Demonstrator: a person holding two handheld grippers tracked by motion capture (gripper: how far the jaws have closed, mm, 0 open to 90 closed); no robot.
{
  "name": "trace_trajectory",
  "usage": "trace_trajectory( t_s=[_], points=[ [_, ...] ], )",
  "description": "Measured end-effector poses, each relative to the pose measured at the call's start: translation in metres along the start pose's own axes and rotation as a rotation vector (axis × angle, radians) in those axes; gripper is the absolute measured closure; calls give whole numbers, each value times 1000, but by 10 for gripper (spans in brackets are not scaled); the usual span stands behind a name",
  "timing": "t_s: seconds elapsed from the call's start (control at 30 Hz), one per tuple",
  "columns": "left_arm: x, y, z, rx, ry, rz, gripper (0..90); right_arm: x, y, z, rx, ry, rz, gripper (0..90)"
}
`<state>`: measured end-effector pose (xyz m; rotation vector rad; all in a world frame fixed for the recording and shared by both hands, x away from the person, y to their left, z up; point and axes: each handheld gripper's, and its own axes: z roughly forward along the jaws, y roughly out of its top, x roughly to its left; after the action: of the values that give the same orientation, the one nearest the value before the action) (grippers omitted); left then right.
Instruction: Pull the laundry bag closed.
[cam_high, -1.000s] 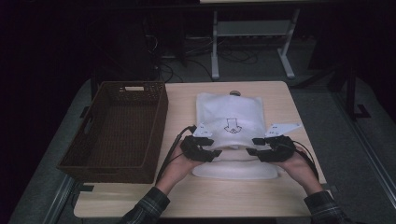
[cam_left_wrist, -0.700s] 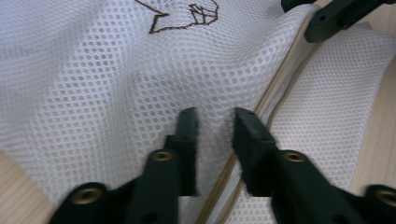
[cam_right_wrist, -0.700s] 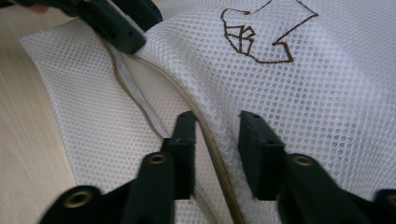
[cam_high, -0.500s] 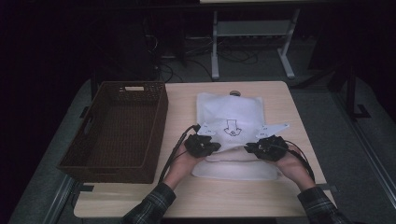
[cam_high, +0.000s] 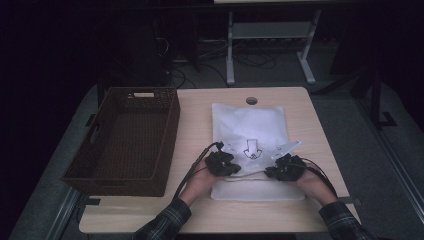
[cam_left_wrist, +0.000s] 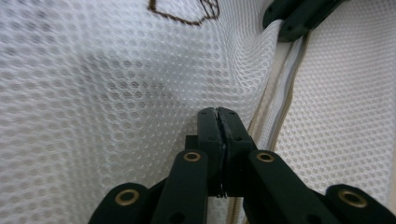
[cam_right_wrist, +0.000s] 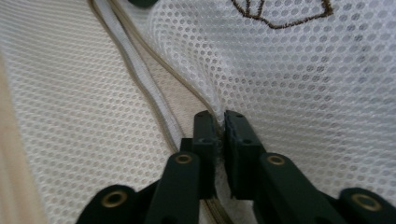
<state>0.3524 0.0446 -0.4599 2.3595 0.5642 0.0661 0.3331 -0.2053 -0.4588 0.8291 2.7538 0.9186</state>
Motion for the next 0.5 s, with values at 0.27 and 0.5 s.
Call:
trace_trajectory(
  t_s=[0.27, 0.5],
  points=[
    [3, -2, 2, 0, -17, -24, 874, -1, 9, -19, -156, 71, 51, 732],
    [3, -4, 1, -3, -31, -36, 870, 5, 20, 11, -77, 73, 20, 852]
  ],
)
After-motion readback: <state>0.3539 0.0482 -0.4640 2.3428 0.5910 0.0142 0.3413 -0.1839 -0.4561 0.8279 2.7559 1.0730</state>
